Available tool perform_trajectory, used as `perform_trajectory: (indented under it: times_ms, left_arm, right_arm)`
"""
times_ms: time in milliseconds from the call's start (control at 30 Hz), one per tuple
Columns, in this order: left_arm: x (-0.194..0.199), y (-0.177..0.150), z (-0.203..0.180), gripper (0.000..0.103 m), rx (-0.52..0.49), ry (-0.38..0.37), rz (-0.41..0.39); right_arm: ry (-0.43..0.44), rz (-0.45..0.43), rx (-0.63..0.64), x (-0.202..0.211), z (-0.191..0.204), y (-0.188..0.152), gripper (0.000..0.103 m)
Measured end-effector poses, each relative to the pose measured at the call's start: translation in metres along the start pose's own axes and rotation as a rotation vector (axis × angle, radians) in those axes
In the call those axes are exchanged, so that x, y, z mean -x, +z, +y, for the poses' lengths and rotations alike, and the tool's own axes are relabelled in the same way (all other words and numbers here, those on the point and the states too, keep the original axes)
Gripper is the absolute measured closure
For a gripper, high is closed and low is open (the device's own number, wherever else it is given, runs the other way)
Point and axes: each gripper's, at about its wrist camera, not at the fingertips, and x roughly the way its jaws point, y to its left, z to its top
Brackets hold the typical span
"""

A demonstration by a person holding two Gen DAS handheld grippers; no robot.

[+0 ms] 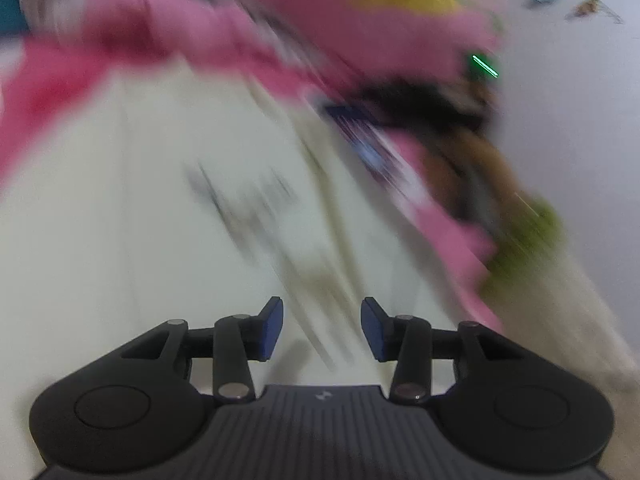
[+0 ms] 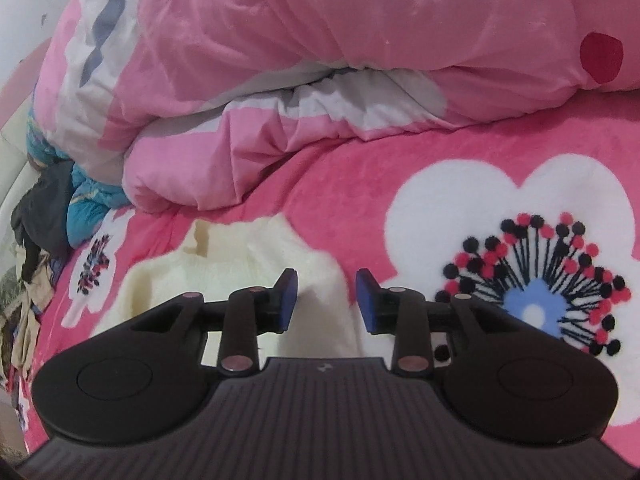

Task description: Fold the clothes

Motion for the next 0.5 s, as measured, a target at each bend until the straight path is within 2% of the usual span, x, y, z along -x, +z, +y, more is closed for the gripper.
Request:
perform_trajectory:
  times_ms: [100,167,200,300,467,500]
  left_arm:
    - [-0.054,0.029,-0.013,0.064,-0.154,0.097,-0.030]
    - [-0.085,0.040,-0.028,0.065,-0.257,0.121,-0.040]
    - [-0.091,0.046,-0.030,0.067,-0.280,0.129,-0.034]
    - [-0.102,0.058,-0.030,0.068,-0.292,0.101,-0.041]
    - [-0.134,0.087,-0.026,0.072,-0.239,0.076,-0.088]
    - [-0.137,0.093,-0.030,0.076,-0.239,0.080,-0.092]
  right_arm:
    - [-0.036,0.016,0.085,-0.007,0.012,-0.001,0.072]
    - [-0.078,0.015,0.133,-0.014,0.016,-0.002,0.073]
    - [-0.093,0.012,0.147,-0.016,0.016,-0.002,0.081]
    - [-0.090,-0.038,0.134,-0.015,0.008,-0.006,0.089]
    - [-0.013,-0.146,0.057,0.000,-0.011,-0.018,0.092]
    - [0.002,-0.162,0.050,0.002,-0.014,-0.019,0.092]
